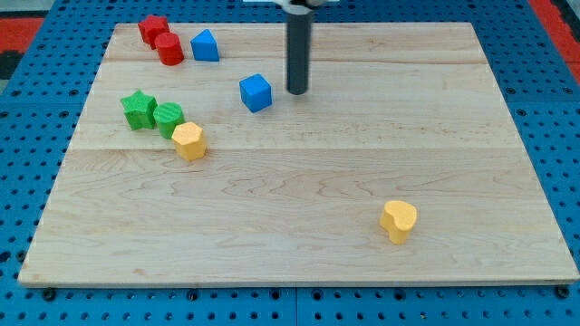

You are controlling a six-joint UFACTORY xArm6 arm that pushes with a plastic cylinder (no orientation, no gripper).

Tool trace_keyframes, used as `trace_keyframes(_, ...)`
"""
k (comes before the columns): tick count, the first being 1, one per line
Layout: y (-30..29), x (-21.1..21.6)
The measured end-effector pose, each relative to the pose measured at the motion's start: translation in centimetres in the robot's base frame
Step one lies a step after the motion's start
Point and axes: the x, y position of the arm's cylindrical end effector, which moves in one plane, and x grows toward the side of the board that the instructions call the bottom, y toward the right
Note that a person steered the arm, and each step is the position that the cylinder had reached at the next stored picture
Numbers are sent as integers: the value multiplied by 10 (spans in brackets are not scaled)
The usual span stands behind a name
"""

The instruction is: Push the blue cube to the bottom right of the blue triangle

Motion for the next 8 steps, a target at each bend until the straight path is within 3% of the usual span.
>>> trace_keyframes(6, -12, 38)
trace_keyframes(8, -57, 40)
